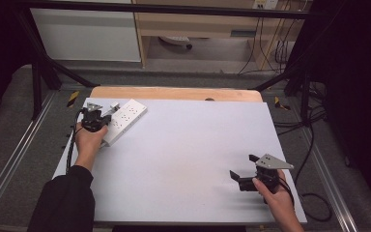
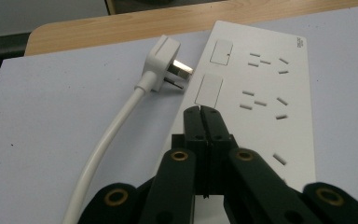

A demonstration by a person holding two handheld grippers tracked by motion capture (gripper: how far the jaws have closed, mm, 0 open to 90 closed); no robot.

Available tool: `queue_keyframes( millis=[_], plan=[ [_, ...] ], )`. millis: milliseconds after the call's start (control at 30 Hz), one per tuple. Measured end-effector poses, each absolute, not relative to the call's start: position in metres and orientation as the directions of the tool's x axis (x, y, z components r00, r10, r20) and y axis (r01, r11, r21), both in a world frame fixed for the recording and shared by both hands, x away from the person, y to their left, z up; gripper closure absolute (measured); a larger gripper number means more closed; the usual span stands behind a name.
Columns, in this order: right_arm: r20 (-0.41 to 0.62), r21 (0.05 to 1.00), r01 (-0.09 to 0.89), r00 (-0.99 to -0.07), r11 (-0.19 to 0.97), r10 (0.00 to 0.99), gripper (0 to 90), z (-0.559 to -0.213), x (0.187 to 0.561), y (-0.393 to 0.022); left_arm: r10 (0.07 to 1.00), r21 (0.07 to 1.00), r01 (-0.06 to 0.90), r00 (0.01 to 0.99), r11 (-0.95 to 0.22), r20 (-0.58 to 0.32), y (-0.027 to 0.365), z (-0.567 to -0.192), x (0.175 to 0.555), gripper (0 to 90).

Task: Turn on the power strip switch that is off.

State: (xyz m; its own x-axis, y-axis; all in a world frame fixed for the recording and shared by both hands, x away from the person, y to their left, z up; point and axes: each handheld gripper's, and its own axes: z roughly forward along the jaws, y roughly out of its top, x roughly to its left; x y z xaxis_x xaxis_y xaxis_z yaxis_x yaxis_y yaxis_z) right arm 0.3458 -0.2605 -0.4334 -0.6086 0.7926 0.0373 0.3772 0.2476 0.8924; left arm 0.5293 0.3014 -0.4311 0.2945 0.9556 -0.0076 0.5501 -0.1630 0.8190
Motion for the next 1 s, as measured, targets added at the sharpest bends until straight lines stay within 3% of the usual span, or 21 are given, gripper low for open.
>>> queue_keyframes(
  millis=[200, 400, 600, 867, 900, 1000],
  plan=[
    [0.038, 0.892, 0.378, -0.608, 0.247, 0.793, 2.3, -0.433, 0.346, -0.260, 0.955, 0.827, 0.539, 0.298, -0.157, -0.013, 0.301, -0.428, 0.528, 90.0],
    [0.037, 0.892, 0.378, -0.608, 0.248, 0.793, 2.3, -0.433, 0.346, -0.260, 0.953, 0.844, 0.510, 0.304, -0.165, 0.003, 0.299, -0.423, 0.526, 82.7],
    [0.036, 0.892, 0.377, -0.610, 0.250, 0.792, 2.3, -0.433, 0.346, -0.260, 0.950, 0.861, 0.484, 0.313, -0.160, 0.001, 0.296, -0.420, 0.525, 64.6],
    [0.034, 0.891, 0.377, -0.611, 0.252, 0.791, 2.3, -0.434, 0.346, -0.259, 0.947, 0.863, 0.484, 0.320, -0.143, -0.022, 0.293, -0.417, 0.524, 52.8],
    [0.034, 0.891, 0.377, -0.611, 0.253, 0.791, 2.3, -0.434, 0.346, -0.259, 0.948, 0.862, 0.488, 0.318, -0.139, -0.027, 0.292, -0.417, 0.524, 46.8],
    [0.033, 0.891, 0.377, -0.611, 0.253, 0.791, 2.3, -0.434, 0.346, -0.259, 0.947, 0.859, 0.493, 0.319, -0.138, -0.031, 0.291, -0.416, 0.523, 42.1]
  ],
)
